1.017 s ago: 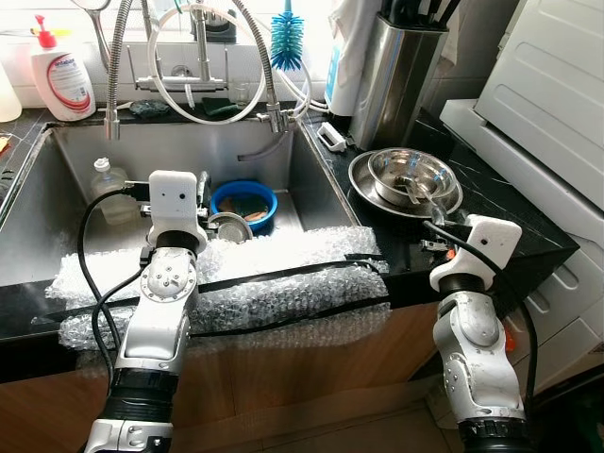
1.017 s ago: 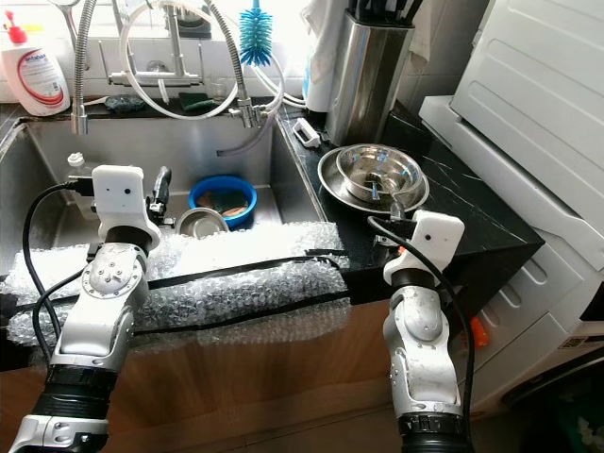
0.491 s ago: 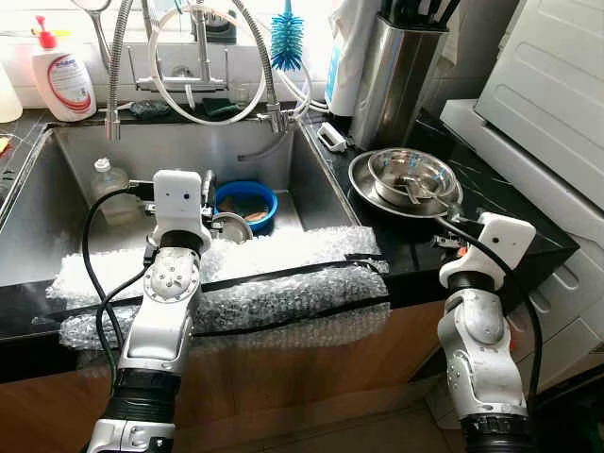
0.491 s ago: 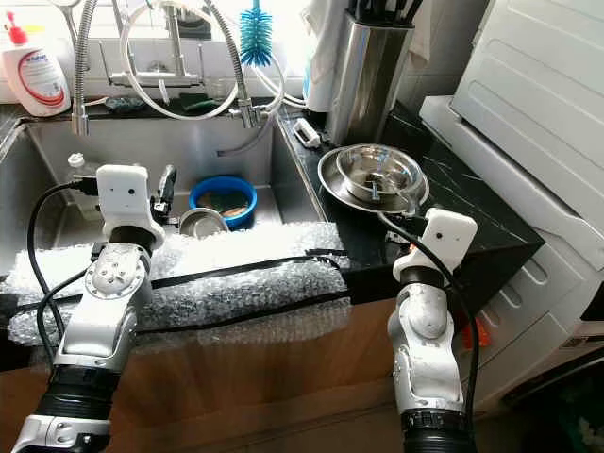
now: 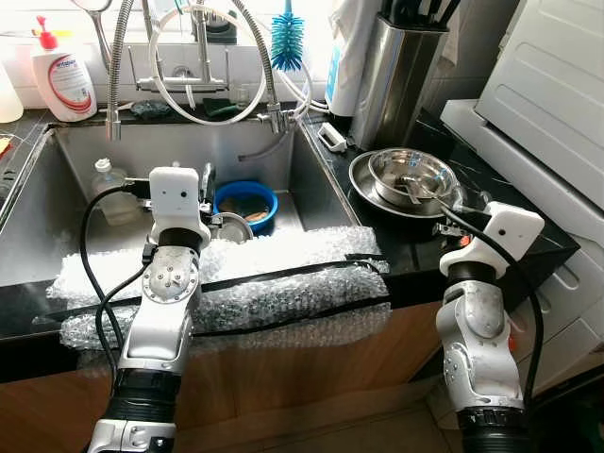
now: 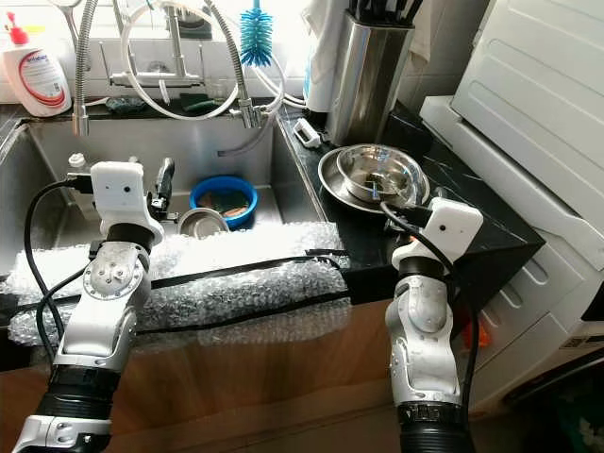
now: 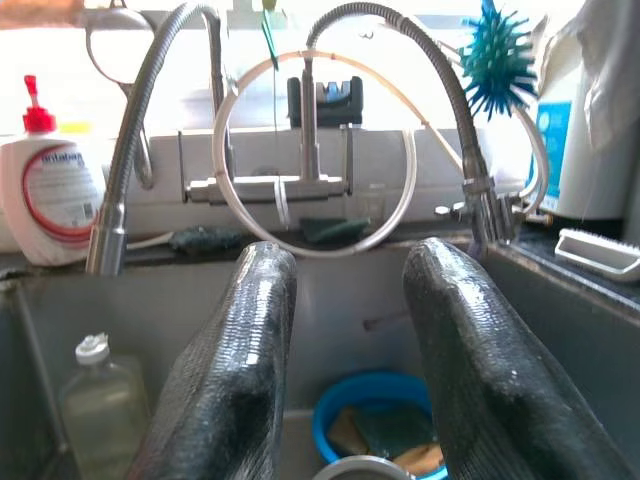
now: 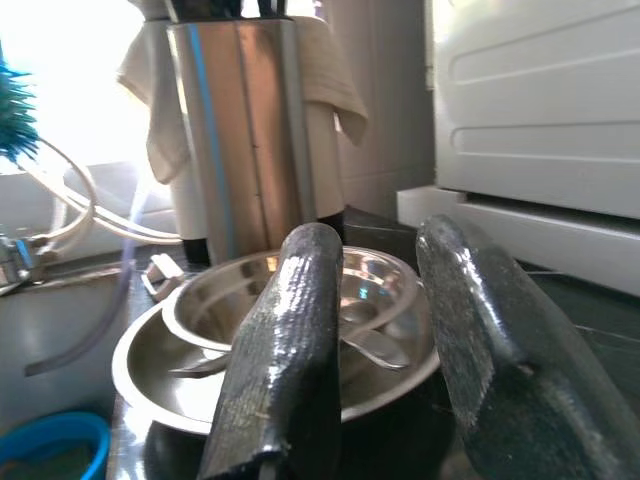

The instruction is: Kitchen organization

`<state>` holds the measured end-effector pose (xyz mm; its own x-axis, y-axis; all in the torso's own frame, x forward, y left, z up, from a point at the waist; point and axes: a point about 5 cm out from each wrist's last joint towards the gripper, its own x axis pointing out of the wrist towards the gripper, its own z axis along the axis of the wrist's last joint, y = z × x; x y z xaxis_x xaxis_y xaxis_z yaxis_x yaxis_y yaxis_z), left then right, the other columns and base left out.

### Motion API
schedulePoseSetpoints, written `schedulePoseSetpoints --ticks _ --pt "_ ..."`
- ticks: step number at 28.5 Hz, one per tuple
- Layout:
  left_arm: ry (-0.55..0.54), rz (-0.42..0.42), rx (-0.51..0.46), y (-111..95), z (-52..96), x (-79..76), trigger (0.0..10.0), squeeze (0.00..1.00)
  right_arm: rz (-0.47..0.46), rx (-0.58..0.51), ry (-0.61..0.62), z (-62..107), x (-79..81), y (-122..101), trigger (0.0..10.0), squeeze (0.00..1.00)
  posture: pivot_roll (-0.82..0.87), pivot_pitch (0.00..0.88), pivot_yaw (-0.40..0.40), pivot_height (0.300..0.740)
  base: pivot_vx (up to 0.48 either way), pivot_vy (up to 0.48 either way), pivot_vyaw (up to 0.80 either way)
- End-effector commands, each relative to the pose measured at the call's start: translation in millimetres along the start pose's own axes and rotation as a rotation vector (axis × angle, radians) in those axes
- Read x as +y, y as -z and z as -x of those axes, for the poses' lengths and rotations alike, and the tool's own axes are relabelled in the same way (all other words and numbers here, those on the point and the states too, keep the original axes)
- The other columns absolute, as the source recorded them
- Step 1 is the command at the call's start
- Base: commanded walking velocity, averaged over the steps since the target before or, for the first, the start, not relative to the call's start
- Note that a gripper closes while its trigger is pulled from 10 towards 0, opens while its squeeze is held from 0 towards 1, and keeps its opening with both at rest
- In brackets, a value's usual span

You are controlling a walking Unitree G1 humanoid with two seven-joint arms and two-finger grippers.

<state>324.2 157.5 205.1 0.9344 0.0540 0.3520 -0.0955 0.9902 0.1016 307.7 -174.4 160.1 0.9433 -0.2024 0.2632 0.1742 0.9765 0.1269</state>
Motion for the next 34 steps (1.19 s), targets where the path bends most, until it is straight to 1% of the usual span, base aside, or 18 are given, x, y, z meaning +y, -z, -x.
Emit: schedulePoseSetpoints --ticks 1,3,6,9,10,11,12,15,16,21,23,24,25,28,31,34 --pt "-0.009 0.019 -0.060 -11.7 -2.5 -0.5 10.0 0.00 0.002 -0.043 -0.033 -1.9 4.4 -8.4 10.0 0.00 0.01 0.000 -0.086 0.740 0.000 0.000 0.00" --pt "-0.019 0.022 -0.081 -14.4 -1.6 1.5 10.0 0.00 -0.002 -0.053 -0.074 0.0 10.6 -9.4 10.0 0.00 0.01 0.000 -0.087 0.740 0.000 0.000 0.00" --pt "-0.029 0.025 -0.093 -15.8 -1.4 3.0 10.0 0.00 -0.014 -0.053 -0.080 -0.1 12.4 -10.1 10.0 0.00 0.01 0.000 -0.089 0.740 0.000 0.000 0.00" --pt "-0.032 0.025 -0.111 -18.2 0.2 6.8 10.0 0.00 0.008 -0.060 -0.146 0.5 20.0 -9.8 10.0 0.00 0.01 0.000 -0.091 0.740 0.000 0.000 0.00" --pt "-0.031 0.022 -0.113 -17.8 1.3 8.2 10.0 0.00 0.016 -0.056 -0.171 1.4 22.6 -8.4 10.0 0.06 0.01 0.000 -0.092 0.740 0.000 0.000 0.00" --pt "-0.031 0.022 -0.113 -17.8 1.3 8.2 10.0 0.00 0.016 -0.056 -0.171 1.4 22.6 -8.4 10.0 0.06 0.01 0.000 -0.092 0.740 0.000 0.000 0.00" --pt "-0.033 0.018 -0.111 -17.1 2.2 9.3 10.0 0.00 0.019 -0.053 -0.180 2.1 23.6 -7.3 10.0 1.00 0.01 0.000 -0.093 0.740 0.000 0.000 0.00" --pt "-0.035 0.014 -0.106 -16.0 3.2 10.8 10.0 0.00 0.012 -0.043 -0.187 2.9 24.3 -5.3 10.0 1.00 0.01 0.000 -0.094 0.740 0.000 0.000 0.00" --pt "-0.036 0.011 -0.103 -15.2 3.9 11.1 10.0 0.00 0.004 -0.031 -0.212 3.9 26.3 -3.1 10.0 1.00 0.01 0.000 -0.094 0.740 0.000 0.000 0.00" --pt "-0.033 0.014 -0.101 -14.7 4.6 9.4 10.0 0.00 0.016 -0.021 -0.239 5.4 29.1 -0.9 10.0 1.00 0.01 0.000 -0.097 0.740 0.000 0.000 0.00" --pt "-0.028 0.015 -0.098 -13.7 4.6 7.6 10.0 0.00 0.034 0.007 -0.237 4.9 29.1 3.3 10.0 1.00 0.01 0.001 -0.097 0.740 0.000 0.000 0.00" --pt "-0.021 0.009 -0.094 -12.7 4.7 6.2 10.0 0.00 0.036 0.031 -0.239 4.9 29.0 7.3 10.0 0.09 0.01 0.001 -0.098 0.740 0.000 0.000 0.00" --pt "-0.014 0.001 -0.095 -12.6 4.7 5.1 10.0 0.00 0.031 0.047 -0.244 5.3 29.0 9.6 10.0 0.00 0.01 0.002 -0.098 0.740 0.000 0.000 0.00" --pt "-0.007 -0.001 -0.096 -12.6 5.1 3.8 10.0 0.00 0.034 0.056 -0.251 5.9 28.9 12.2 10.0 0.00 0.01 0.001 -0.099 0.740 0.000 0.000 0.00" --pt "-0.008 0.002 -0.095 -12.6 5.1 4.0 10.0 0.00 0.057 0.072 -0.249 5.7 28.2 14.9 10.0 0.00 0.01 0.002 -0.100 0.740 0.000 0.000 0.00" --pt "-0.007 0.004 -0.092 -12.1 4.8 3.2 10.0 0.00 0.031 0.081 -0.255 1.5 30.4 15.9 10.0 0.00 0.01 0.000 -0.101 0.740 0.000 0.000 0.00"
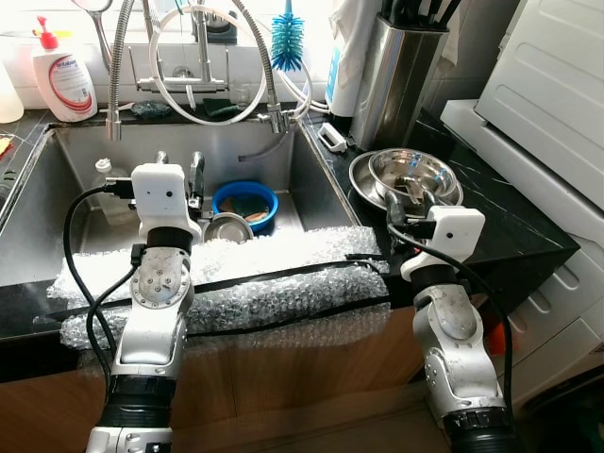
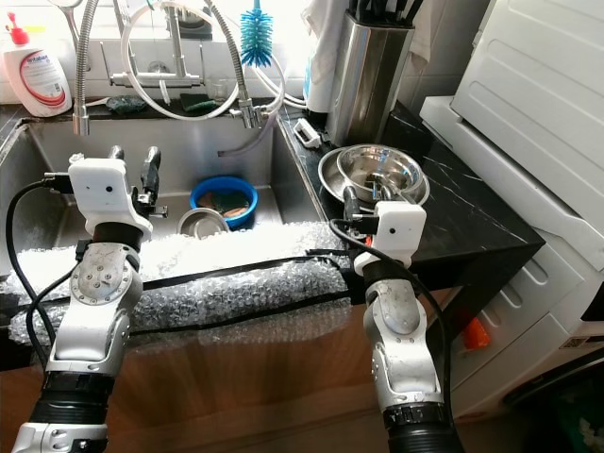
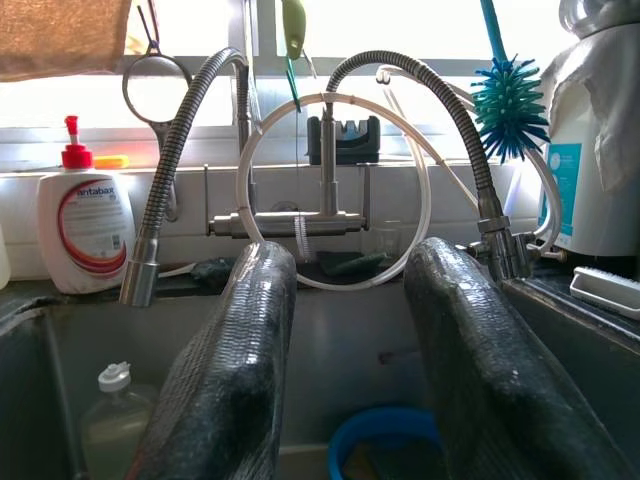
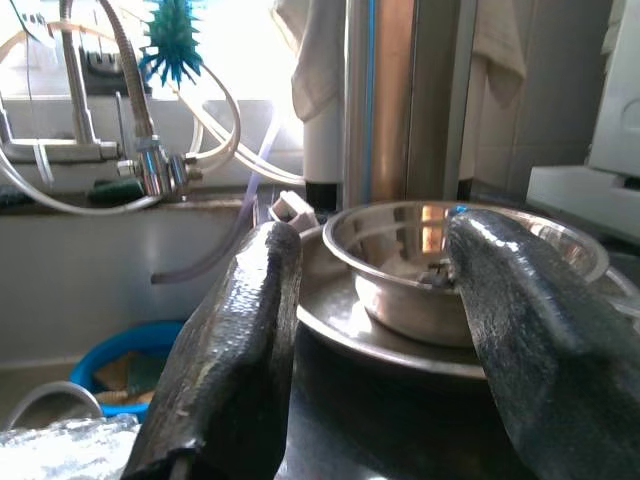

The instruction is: Kitchen organization

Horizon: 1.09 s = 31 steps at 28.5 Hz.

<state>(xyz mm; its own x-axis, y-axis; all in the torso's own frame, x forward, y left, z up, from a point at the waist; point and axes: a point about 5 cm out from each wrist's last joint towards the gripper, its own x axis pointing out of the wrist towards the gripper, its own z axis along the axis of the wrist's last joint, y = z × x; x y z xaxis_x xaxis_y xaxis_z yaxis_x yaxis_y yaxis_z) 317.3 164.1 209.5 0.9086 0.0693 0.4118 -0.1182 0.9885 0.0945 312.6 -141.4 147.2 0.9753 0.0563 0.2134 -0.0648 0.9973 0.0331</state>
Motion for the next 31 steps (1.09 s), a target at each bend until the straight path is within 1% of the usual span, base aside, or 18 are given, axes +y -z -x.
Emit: schedulePoseSetpoints --ticks 1,9,10,15,18,20,23,29,31 --pt "0.017 0.007 -0.031 -6.8 -0.5 -4.7 10.0 0.00 -0.002 0.005 -0.004 -5.8 -1.3 -1.7 10.0 0.00 0.01 0.000 -0.100 0.740 0.000 0.000 0.00" --pt "0.016 0.011 -0.030 -6.8 -1.3 -5.9 10.0 0.00 0.027 0.026 -0.009 -18.8 -2.2 0.2 10.0 0.00 0.01 0.000 -0.102 0.740 0.000 0.000 0.00" --pt "0.016 0.012 -0.031 -7.0 -1.4 -6.3 10.0 0.00 0.012 0.021 -0.011 -20.4 -2.0 -0.3 10.0 0.00 0.01 0.000 -0.103 0.740 0.000 0.000 0.00" --pt "0.014 0.014 -0.034 -7.5 -1.4 -6.3 10.0 0.00 0.010 -0.001 -0.014 -24.8 -0.7 -6.7 10.0 0.00 0.01 0.000 -0.104 0.740 0.000 0.000 0.00" --pt "0.014 0.015 -0.033 -7.4 -1.5 -6.5 10.0 0.00 0.016 -0.005 -0.012 -26.2 -0.7 -8.1 10.0 0.00 0.01 0.000 -0.103 0.740 0.000 0.000 0.00" --pt "0.017 0.014 -0.032 -7.2 -1.3 -7.0 10.0 0.00 0.038 0.006 -0.001 -26.5 -1.9 -6.7 10.0 0.00 0.02 0.000 -0.103 0.740 0.000 0.000 0.00" --pt "0.019 0.016 -0.031 -7.2 -1.3 -7.4 10.0 0.00 0.035 0.008 0.008 -26.4 -3.2 -5.7 10.0 0.00 0.02 0.000 -0.104 0.740 0.000 0.000 0.00" --pt "0.033 0.013 -0.021 -5.5 -1.4 -9.5 10.0 0.00 0.080 0.064 0.032 -27.1 -7.5 2.0 10.0 0.00 0.02 0.000 -0.105 0.740 0.000 0.000 0.00" --pt "0.035 0.013 -0.022 -5.7 -1.4 -9.7 10.0 0.00 0.082 0.068 0.032 -27.4 -7.5 2.6 10.0 0.00 0.02 0.000 -0.105 0.740 0.000 0.000 0.00"
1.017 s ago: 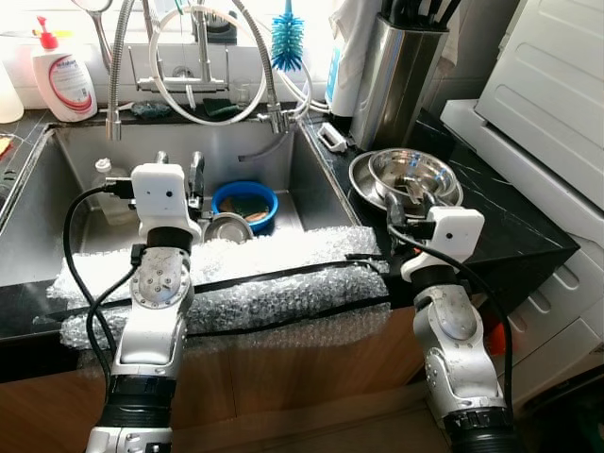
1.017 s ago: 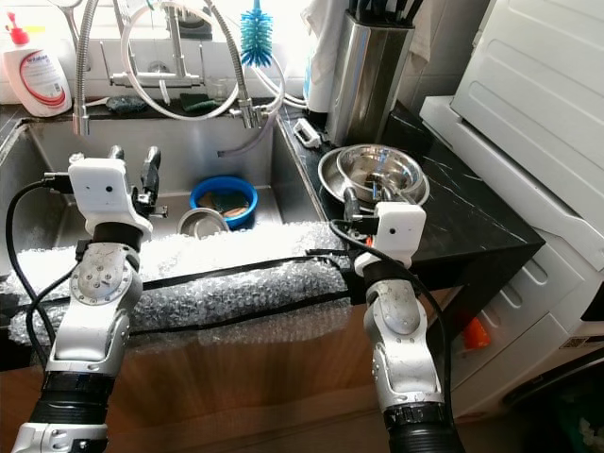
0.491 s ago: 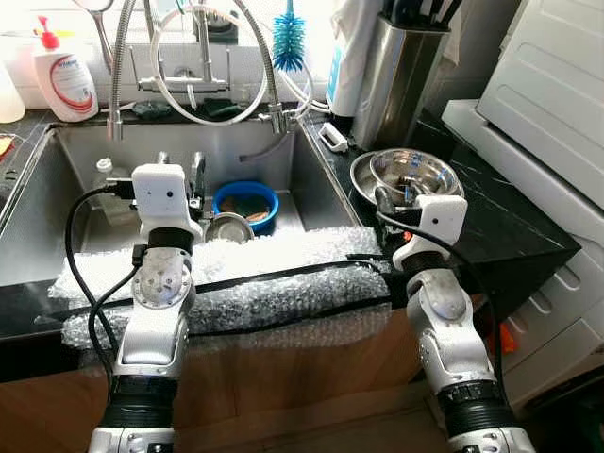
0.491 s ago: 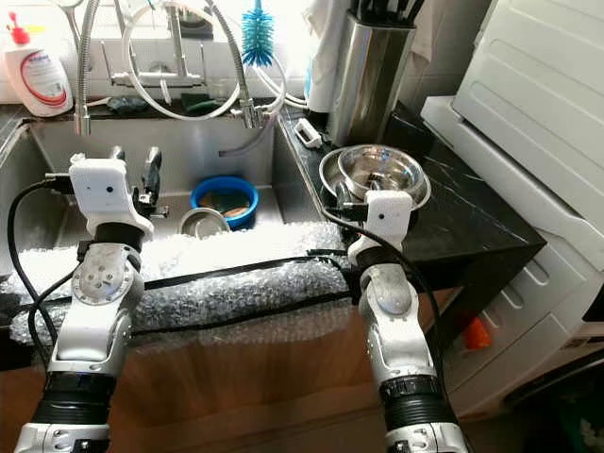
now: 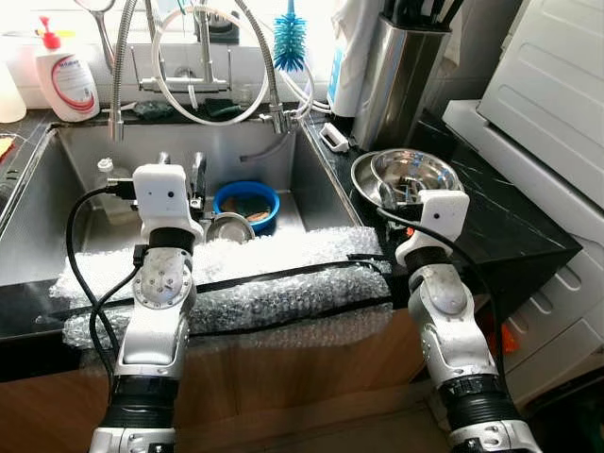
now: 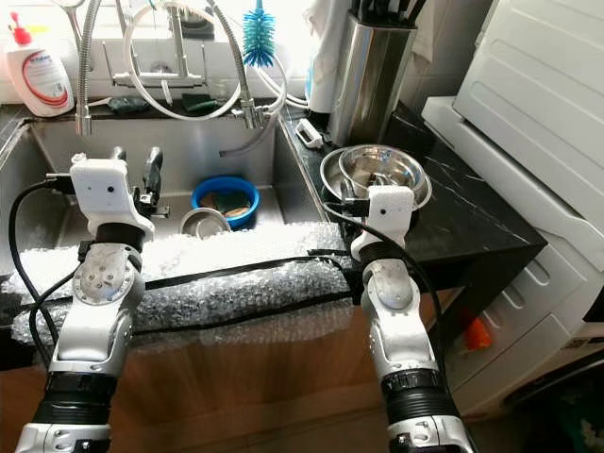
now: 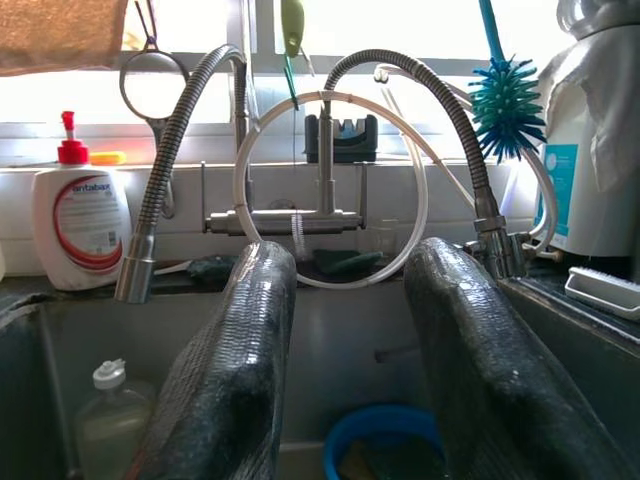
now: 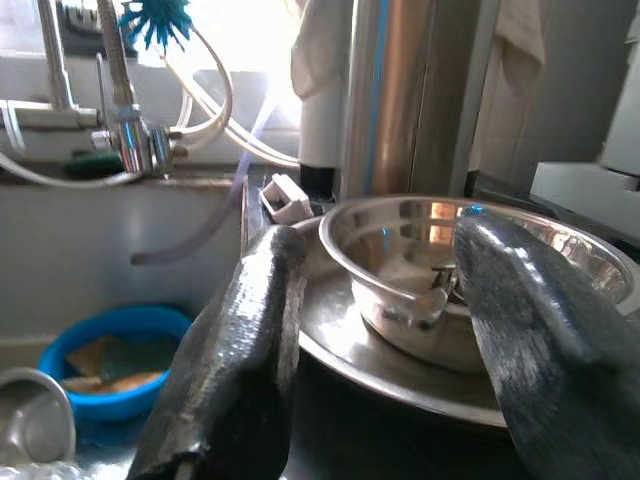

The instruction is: Kitchen organization

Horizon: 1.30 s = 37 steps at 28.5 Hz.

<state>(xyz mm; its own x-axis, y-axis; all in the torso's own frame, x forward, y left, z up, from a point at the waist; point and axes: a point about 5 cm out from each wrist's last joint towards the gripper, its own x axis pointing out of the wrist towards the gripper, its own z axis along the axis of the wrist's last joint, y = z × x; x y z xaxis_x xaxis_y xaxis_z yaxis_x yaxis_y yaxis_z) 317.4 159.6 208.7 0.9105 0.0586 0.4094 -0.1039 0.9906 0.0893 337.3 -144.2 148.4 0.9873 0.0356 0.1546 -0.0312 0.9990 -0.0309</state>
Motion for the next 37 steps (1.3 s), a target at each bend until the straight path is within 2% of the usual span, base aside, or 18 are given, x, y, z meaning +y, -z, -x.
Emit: schedulePoseSetpoints --ticks 1,6,7,8,21,37 --pt "0.024 0.002 -0.023 -5.8 -2.0 -5.4 10.0 0.00 0.011 0.010 0.009 -3.2 -3.2 -1.1 10.0 0.00 0.02 0.000 -0.105 0.740 0.000 0.000 0.00" --pt "0.031 0.003 -0.021 -5.3 -2.0 -6.7 10.0 0.00 0.022 0.006 0.009 -5.0 -3.0 -2.1 10.0 0.00 0.02 0.000 -0.103 0.740 0.000 0.000 0.00" --pt "0.032 0.003 -0.021 -5.3 -2.0 -6.8 10.0 0.00 0.023 0.007 0.010 -5.3 -3.0 -2.0 4.1 0.00 0.02 0.000 -0.102 0.740 0.000 0.000 0.00" --pt "0.032 0.003 -0.021 -5.3 -1.9 -6.8 10.0 0.00 0.024 0.007 0.011 -5.5 -3.0 -2.0 0.0 0.00 0.02 0.000 -0.103 0.740 0.000 0.000 0.00" --pt "0.049 0.002 -0.019 -5.0 -2.8 -8.9 10.0 0.00 0.040 0.038 0.018 -6.2 -2.6 2.9 0.0 0.00 0.02 0.000 -0.098 0.740 0.000 0.000 0.00" --pt "0.059 0.006 -0.022 -5.9 -4.5 -11.5 10.0 0.00 0.023 -0.019 0.019 -9.7 -0.4 -7.3 0.0 0.00 0.02 0.000 -0.100 0.740 0.000 0.000 0.00"
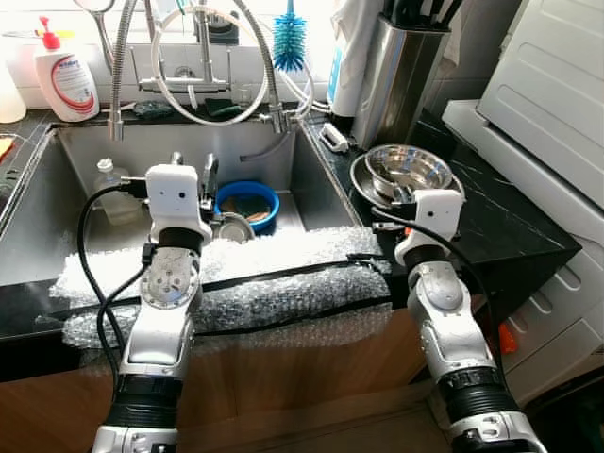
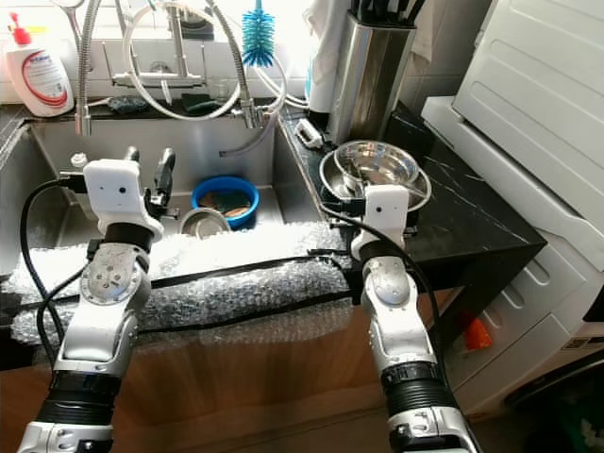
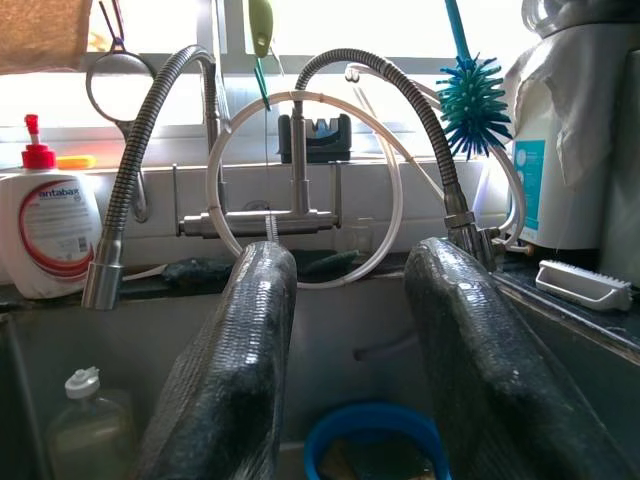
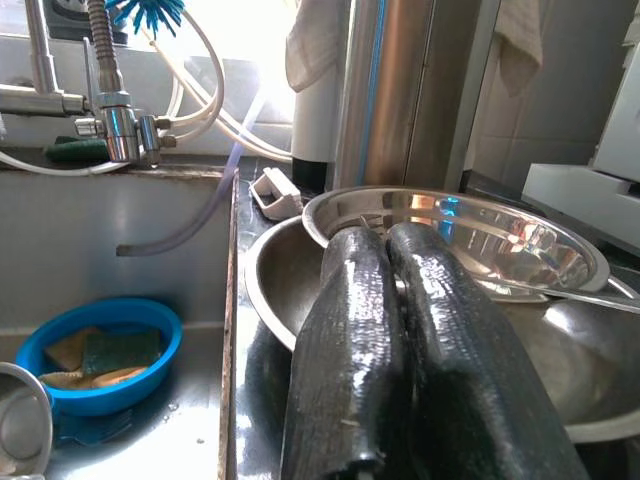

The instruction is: Kitchen organization

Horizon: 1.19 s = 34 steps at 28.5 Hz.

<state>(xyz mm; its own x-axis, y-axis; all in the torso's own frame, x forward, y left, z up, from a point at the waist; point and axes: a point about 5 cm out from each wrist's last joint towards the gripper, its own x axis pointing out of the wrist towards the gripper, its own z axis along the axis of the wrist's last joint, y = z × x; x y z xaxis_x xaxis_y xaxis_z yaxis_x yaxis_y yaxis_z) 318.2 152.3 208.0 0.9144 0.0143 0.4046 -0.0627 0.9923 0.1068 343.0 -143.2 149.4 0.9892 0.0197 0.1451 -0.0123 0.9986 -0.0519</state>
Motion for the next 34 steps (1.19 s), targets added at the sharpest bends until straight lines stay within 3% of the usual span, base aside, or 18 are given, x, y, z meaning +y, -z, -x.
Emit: schedulePoseSetpoints --ticks 1,7,8,9,10,11,18,23,26,27,28,30,31,32,34 --pt "0.014 0.004 -0.024 -5.9 -4.8 -4.0 10.0 0.00 -0.002 -0.035 0.003 -4.1 -1.0 -8.2 0.0 0.00 0.02 0.000 -0.099 0.740 0.000 0.000 0.00" --pt "0.016 0.007 -0.028 -6.5 -5.0 -4.5 10.0 0.00 -0.008 -0.072 0.003 -4.6 -0.4 -14.1 0.0 0.00 0.02 0.000 -0.099 0.740 0.000 0.000 0.00" --pt "0.017 0.007 -0.029 -6.8 -5.1 -4.7 10.0 0.00 -0.014 -0.095 0.001 -4.6 0.2 -17.5 0.9 0.00 0.02 0.000 -0.100 0.740 0.000 0.000 0.00" --pt "0.017 0.007 -0.030 -6.8 -5.1 -4.8 10.0 0.00 -0.013 -0.101 0.000 -4.6 0.2 -18.3 5.1 0.00 0.02 0.000 -0.100 0.740 0.000 0.000 0.00" --pt "0.016 0.008 -0.031 -7.0 -5.1 -4.9 10.0 0.00 -0.015 -0.114 -0.001 -4.5 0.5 -20.2 5.1 0.00 0.02 0.000 -0.101 0.740 0.000 0.000 0.00" --pt "0.016 0.008 -0.032 -7.1 -5.3 -4.8 10.0 0.00 -0.018 -0.127 0.002 -4.4 0.6 -22.3 10.0 0.00 0.02 0.000 -0.101 0.740 0.000 0.000 0.00" --pt "0.011 0.010 -0.039 -8.5 -5.0 -4.1 10.0 0.00 -0.050 -0.235 -0.001 -4.7 1.2 -40.8 10.0 0.00 0.02 0.000 -0.102 0.740 0.000 0.000 0.00" --pt "0.005 0.019 -0.047 -10.8 -5.5 -1.6 10.0 0.00 -0.182 -0.295 -0.033 -5.0 5.3 -54.3 10.0 0.00 0.02 0.000 -0.101 0.740 0.000 0.000 0.00" --pt "-0.006 0.078 -0.046 -13.4 -6.9 0.4 10.0 0.00 -0.275 -0.322 -0.067 -4.6 9.2 -61.9 10.0 0.00 0.02 0.000 -0.101 0.740 0.000 0.000 0.00" --pt "-0.014 0.130 -0.039 -14.1 -7.6 1.6 10.0 0.00 -0.362 -0.320 -0.089 -4.5 11.7 -63.6 10.0 0.00 0.02 0.000 -0.100 0.740 0.000 0.000 0.00" --pt "-0.014 0.130 -0.039 -14.1 -7.6 1.6 10.0 0.00 -0.362 -0.320 -0.089 -4.5 11.7 -63.6 10.0 0.00 0.02 0.000 -0.100 0.740 0.000 0.000 0.00" --pt "-0.033 0.303 -0.012 -12.5 -8.8 3.6 10.0 0.00 -0.567 -0.301 -0.156 -3.5 15.8 -64.9 10.0 0.00 0.02 0.000 -0.100 0.740 0.000 0.000 0.00" --pt "-0.033 0.303 -0.012 -12.5 -8.8 3.6 10.0 0.00 -0.567 -0.301 -0.156 -3.5 15.8 -64.9 10.0 0.00 0.02 0.000 -0.100 0.740 0.000 0.000 0.00" --pt "-0.039 0.444 0.020 -9.4 -8.6 4.8 10.0 0.00 -0.698 -0.281 -0.199 -1.8 18.0 -63.4 10.0 0.00 0.02 0.000 -0.099 0.740 0.000 0.000 0.00" --pt "-0.031 0.556 0.031 -9.2 -8.1 4.2 10.0 0.00 -0.808 -0.266 -0.239 0.5 19.4 -61.6 10.0 0.00 0.02 0.000 -0.099 0.740 0.000 0.000 0.00"
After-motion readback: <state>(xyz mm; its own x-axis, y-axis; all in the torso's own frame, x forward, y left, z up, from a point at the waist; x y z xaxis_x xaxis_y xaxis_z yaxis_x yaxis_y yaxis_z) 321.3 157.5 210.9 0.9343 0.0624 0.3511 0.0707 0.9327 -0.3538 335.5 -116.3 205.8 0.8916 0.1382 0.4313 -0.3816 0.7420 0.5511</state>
